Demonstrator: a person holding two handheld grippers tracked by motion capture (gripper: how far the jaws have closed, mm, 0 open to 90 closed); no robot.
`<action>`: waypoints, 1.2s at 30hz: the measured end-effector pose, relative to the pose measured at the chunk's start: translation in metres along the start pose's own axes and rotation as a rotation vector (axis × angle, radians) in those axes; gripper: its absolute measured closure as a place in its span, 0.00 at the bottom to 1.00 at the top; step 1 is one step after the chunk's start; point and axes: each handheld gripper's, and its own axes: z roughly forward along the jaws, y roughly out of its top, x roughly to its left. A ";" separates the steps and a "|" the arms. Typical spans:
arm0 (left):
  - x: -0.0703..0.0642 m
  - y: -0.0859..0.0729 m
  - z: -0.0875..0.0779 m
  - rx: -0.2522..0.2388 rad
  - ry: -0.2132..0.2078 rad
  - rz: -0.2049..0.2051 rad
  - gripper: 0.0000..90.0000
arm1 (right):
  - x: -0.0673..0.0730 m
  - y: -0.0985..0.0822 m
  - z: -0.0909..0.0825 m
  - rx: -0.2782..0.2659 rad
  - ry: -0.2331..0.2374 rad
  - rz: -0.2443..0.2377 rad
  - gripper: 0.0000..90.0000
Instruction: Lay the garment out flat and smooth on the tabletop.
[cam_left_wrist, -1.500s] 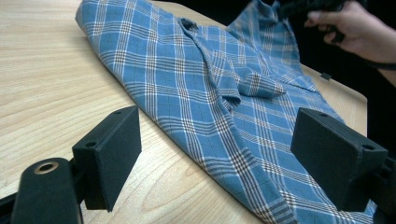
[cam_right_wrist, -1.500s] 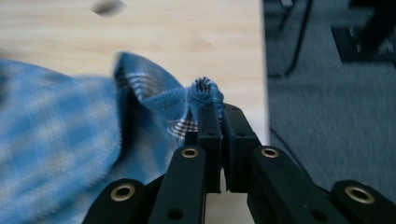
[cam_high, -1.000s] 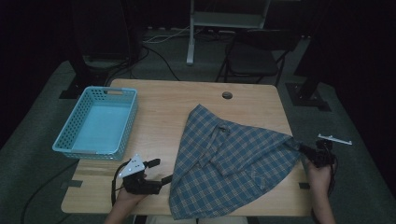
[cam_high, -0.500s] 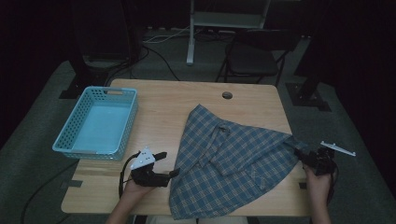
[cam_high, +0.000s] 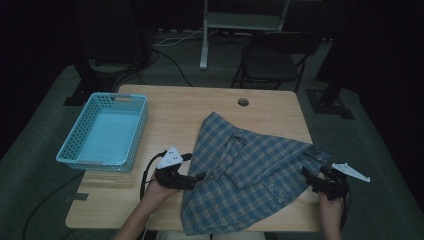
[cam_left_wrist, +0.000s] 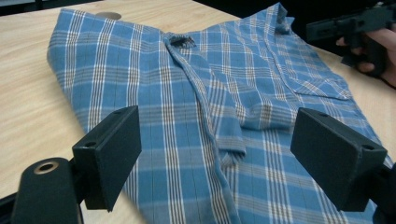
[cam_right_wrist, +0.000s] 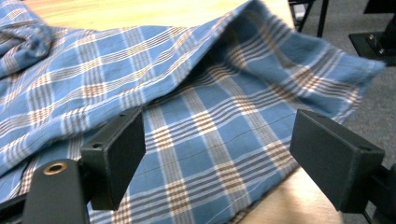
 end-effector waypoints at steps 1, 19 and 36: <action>0.000 0.003 0.003 0.003 -0.001 0.000 0.19 | 0.001 -0.001 0.000 -0.003 -0.003 -0.014 0.20; -0.003 0.050 0.088 0.098 0.030 0.058 0.19 | -0.003 -0.005 -0.007 -0.059 0.027 0.033 0.20; -0.002 0.043 0.147 0.201 0.116 0.066 0.19 | -0.004 -0.005 -0.007 -0.056 0.033 0.037 0.20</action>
